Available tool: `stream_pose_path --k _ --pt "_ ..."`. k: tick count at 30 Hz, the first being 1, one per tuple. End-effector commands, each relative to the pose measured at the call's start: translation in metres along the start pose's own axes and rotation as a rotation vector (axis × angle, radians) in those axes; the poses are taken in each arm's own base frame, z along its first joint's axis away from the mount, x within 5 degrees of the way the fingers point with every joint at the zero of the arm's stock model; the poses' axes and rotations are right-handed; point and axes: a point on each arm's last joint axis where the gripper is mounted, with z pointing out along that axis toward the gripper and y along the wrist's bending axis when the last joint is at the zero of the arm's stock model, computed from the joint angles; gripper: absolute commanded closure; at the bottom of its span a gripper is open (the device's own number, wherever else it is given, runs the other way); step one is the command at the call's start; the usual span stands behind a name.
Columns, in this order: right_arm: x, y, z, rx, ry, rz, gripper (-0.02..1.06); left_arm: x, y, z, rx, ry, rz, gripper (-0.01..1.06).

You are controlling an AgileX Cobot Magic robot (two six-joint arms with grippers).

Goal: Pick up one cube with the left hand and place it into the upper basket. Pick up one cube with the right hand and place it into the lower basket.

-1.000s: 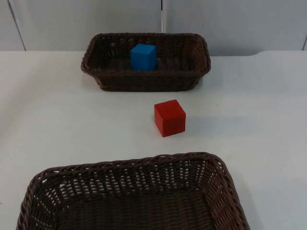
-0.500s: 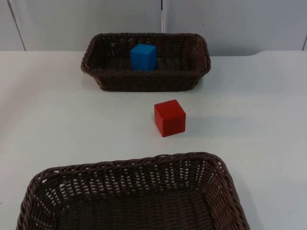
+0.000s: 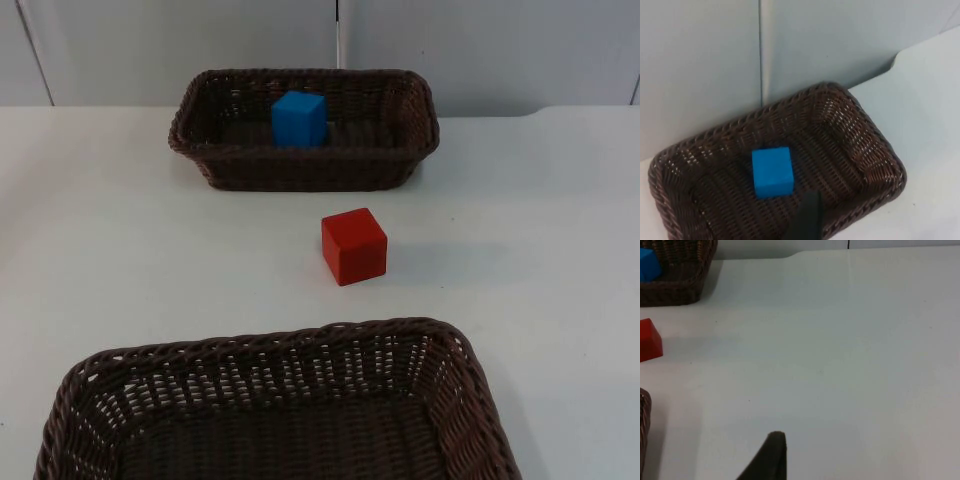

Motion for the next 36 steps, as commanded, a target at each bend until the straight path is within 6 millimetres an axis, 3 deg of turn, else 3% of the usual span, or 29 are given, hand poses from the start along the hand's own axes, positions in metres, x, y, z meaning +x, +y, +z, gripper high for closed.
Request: stream_pose_path --k 1,7,11,17,31,36 --pt "0.000 0.000 0.000 0.005 -0.006 -0.010 -0.01 0.004 -0.004 -0.009 -0.006 0.005 0.014 0.27" --pt "0.000 0.000 0.000 0.005 -0.006 -0.010 -0.01 0.026 -0.003 -0.013 -0.043 -0.036 -0.016 0.27" --pt "0.000 0.000 0.000 0.005 -0.006 -0.010 -0.01 0.059 -0.003 -0.027 -0.102 -0.098 -0.042 0.27" --pt "0.000 0.000 0.000 0.005 -0.006 -0.010 -0.01 0.088 -0.008 -0.046 -0.127 -0.113 -0.056 0.27" --pt "0.000 0.000 0.000 0.005 -0.006 -0.010 -0.01 0.114 -0.024 -0.092 -0.118 -0.139 -0.068 0.27" --pt "0.000 0.000 0.000 0.005 -0.006 -0.010 -0.01 0.134 -0.032 -0.122 -0.135 -0.202 -0.061 0.27"
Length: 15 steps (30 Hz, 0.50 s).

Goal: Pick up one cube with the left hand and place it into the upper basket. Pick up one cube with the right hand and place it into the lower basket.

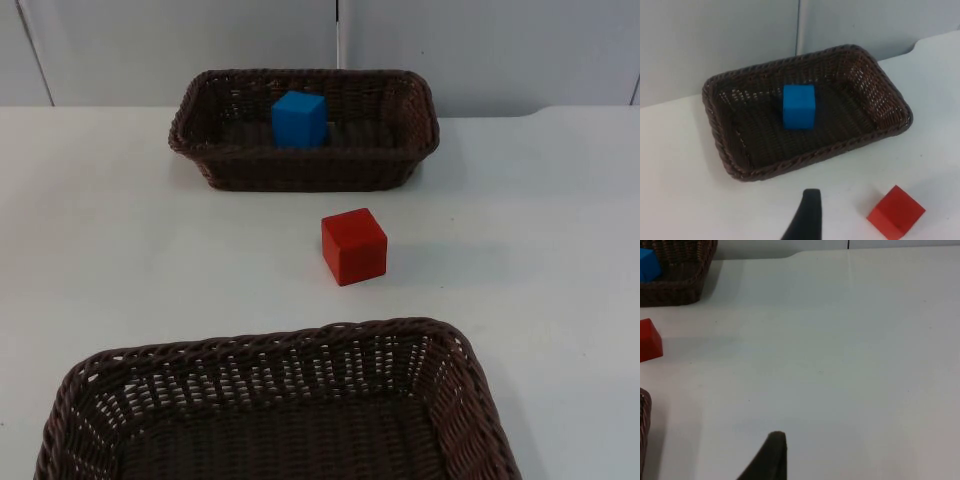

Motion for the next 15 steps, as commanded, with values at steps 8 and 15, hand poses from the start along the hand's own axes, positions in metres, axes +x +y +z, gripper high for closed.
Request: stream_pose_path --k 8,15 --pt "0.000 0.000 0.000 0.003 -0.006 -0.009 -0.01 0.027 -0.007 -0.050 -0.004 -0.089 -0.003 0.27" --pt "0.000 0.000 0.000 0.003 -0.006 -0.009 -0.01 0.057 -0.011 -0.088 -0.004 -0.150 -0.002 0.27"
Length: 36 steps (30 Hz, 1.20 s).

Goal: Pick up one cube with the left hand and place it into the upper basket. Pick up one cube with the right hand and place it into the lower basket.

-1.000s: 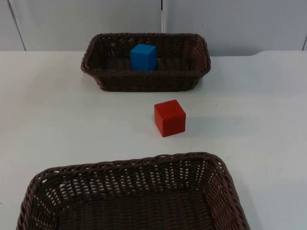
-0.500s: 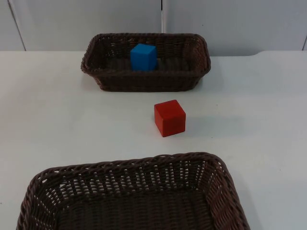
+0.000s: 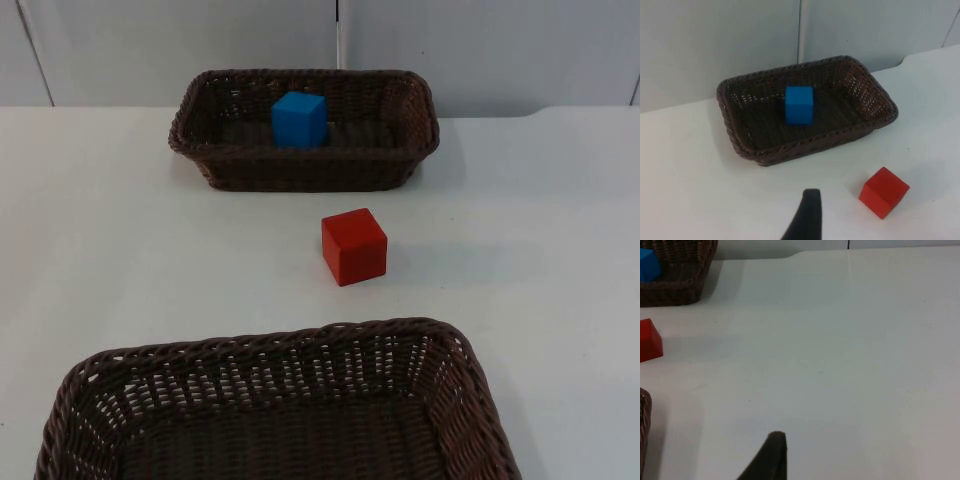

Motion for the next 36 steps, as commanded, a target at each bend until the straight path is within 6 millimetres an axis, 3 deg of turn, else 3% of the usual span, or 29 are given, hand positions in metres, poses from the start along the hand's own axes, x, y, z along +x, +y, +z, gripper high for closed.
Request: stream_pose_path --k 1,8,16,21,36 --pt "0.000 0.000 0.000 0.003 -0.006 -0.009 -0.01 0.007 -0.002 -0.014 0.004 -0.040 -0.013 0.27" --pt "0.000 0.000 0.000 0.003 -0.006 -0.009 -0.01 0.029 -0.005 -0.037 0.009 -0.073 -0.014 0.27" --pt "0.000 0.000 0.000 0.003 -0.006 -0.009 -0.01 0.079 -0.007 -0.057 0.023 -0.044 -0.035 0.27" --pt "0.000 0.000 0.000 0.003 -0.006 -0.009 -0.01 0.097 -0.008 -0.067 0.028 -0.060 -0.025 0.27" --pt "0.000 0.000 0.000 0.003 -0.006 -0.009 -0.01 0.101 -0.013 -0.108 0.025 -0.242 0.037 0.27"
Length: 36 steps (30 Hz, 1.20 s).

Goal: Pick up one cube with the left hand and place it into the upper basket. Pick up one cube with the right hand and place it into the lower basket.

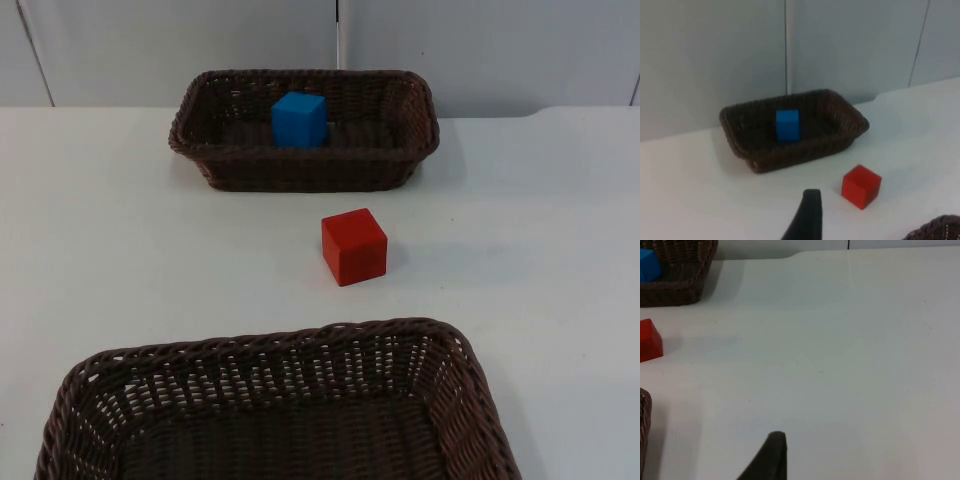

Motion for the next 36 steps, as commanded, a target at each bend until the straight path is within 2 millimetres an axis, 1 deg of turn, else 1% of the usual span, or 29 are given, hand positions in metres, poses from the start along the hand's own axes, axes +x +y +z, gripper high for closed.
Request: stream_pose_path --k 1,6,11,14,17,19,36 --pt "0.000 0.000 0.000 0.003 -0.006 -0.009 -0.01 0.001 0.000 -0.004 -0.006 -0.013 -0.003 0.27" --pt "0.000 0.000 0.000 0.003 -0.006 -0.009 -0.01 -0.001 0.001 -0.009 -0.028 -0.023 0.000 0.27" --pt "0.000 0.000 0.000 0.003 -0.006 -0.009 -0.01 -0.015 0.004 -0.020 -0.082 -0.024 0.037 0.27" --pt "0.000 0.000 0.000 0.003 -0.006 -0.009 -0.01 -0.017 0.007 -0.023 -0.119 -0.003 0.027 0.27" --pt "0.000 0.000 0.000 0.003 -0.006 -0.009 -0.01 -0.013 0.012 -0.024 -0.174 0.045 -0.016 0.27" --pt "0.000 0.000 0.000 0.003 -0.006 -0.009 -0.01 -0.011 0.012 -0.024 -0.182 0.060 -0.011 0.27" --pt "-0.001 0.000 -0.001 0.003 -0.010 -0.009 -0.01 -0.011 0.012 -0.024 -0.172 0.059 -0.017 0.27"
